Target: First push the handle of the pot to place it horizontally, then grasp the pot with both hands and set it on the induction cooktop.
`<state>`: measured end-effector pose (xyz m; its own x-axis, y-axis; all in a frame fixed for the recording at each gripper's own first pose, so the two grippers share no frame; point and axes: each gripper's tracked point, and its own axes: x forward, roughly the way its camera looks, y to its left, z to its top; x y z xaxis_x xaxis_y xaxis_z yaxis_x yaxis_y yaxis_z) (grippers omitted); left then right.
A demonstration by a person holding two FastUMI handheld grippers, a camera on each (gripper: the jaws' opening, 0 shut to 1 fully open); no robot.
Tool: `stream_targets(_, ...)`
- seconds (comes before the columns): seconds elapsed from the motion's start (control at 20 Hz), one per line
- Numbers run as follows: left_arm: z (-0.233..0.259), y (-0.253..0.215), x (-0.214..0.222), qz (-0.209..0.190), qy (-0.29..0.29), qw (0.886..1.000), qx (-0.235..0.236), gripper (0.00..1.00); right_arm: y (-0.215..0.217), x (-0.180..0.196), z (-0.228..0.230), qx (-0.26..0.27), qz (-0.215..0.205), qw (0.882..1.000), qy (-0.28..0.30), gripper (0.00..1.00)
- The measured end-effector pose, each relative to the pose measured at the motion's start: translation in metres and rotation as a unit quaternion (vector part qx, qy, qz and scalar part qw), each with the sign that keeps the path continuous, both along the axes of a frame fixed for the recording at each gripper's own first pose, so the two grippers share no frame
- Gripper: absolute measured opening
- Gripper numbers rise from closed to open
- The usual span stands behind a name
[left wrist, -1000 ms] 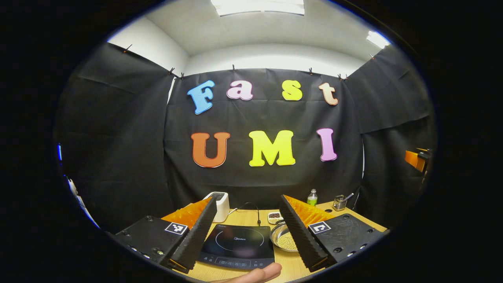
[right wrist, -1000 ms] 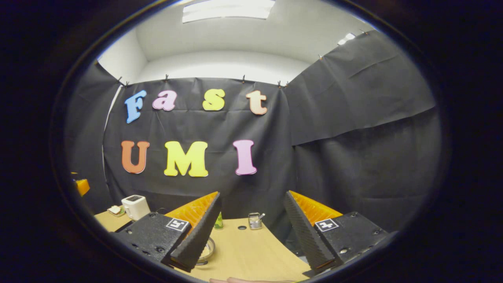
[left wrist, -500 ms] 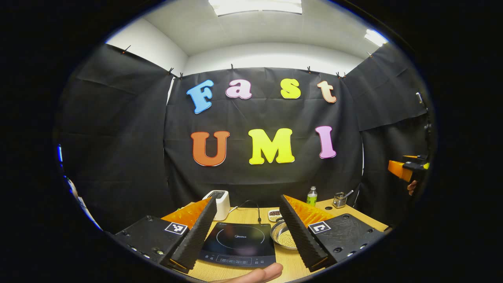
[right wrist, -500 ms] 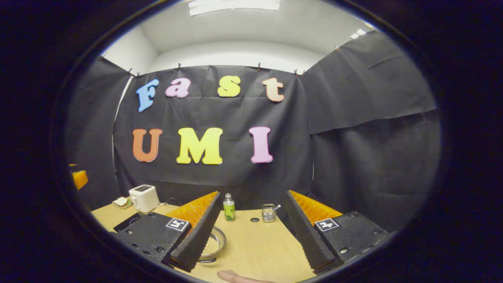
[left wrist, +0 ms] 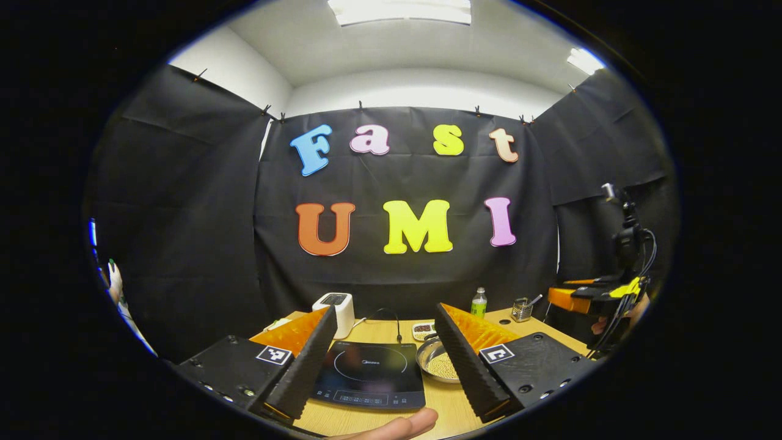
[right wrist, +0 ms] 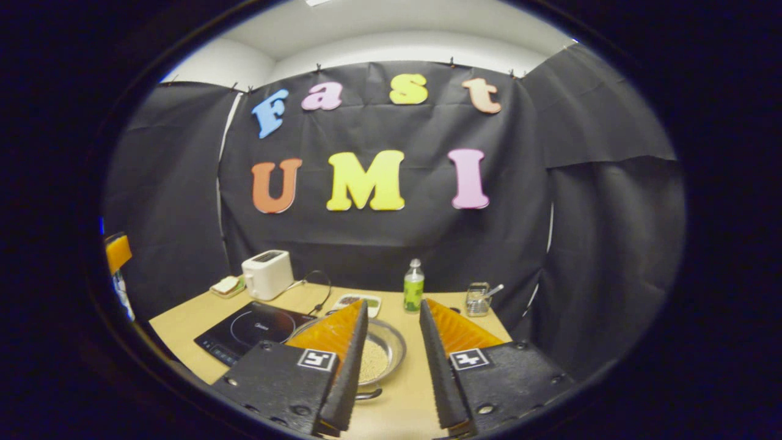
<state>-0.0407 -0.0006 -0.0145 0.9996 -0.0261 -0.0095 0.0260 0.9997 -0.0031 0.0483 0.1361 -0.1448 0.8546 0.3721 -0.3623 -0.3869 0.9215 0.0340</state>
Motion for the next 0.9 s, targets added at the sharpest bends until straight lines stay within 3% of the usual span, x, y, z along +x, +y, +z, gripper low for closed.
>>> stream_targets(0.05, 0.001, 0.001, -0.001, -0.001, -0.005, 1.000, 0.001, 0.96, 0.009, -0.002, -0.012, -0.003, 0.013, 1.000, 0.019, 0.36)
stream_targets(0.1, 0.003, 0.002, -0.003, -0.002, -0.009, 1.000, 0.002, 0.95, 0.014, -0.002, -0.019, -0.006, 0.016, 0.999, 0.028, 0.30)
stream_targets(0.15, 0.003, 0.003, -0.004, -0.001, -0.011, 1.000, 0.003, 0.96, 0.019, 0.000, -0.025, -0.007, 0.019, 0.999, 0.034, 0.14)
stream_targets(0.2, 0.002, 0.006, -0.005, 0.001, -0.011, 1.000, 0.002, 0.96, 0.027, -0.006, -0.033, -0.010, 0.029, 0.999, 0.040, 0.06)
stream_targets(0.45, -0.004, 0.017, -0.007, 0.015, -0.005, 1.000, -0.002, 0.96, 0.054, -0.017, -0.076, -0.037, 0.067, 0.993, 0.090, 0.04)
stream_targets(0.65, -0.009, 0.023, -0.006, 0.022, -0.005, 1.000, 0.007, 0.96, 0.073, -0.032, -0.127, -0.041, 0.101, 0.981, 0.157, 0.04)
stream_targets(0.9, -0.016, 0.018, -0.006, 0.006, -0.002, 1.000, 0.009, 0.96, 0.087, -0.052, -0.181, -0.078, 0.136, 0.967, 0.202, 0.01)
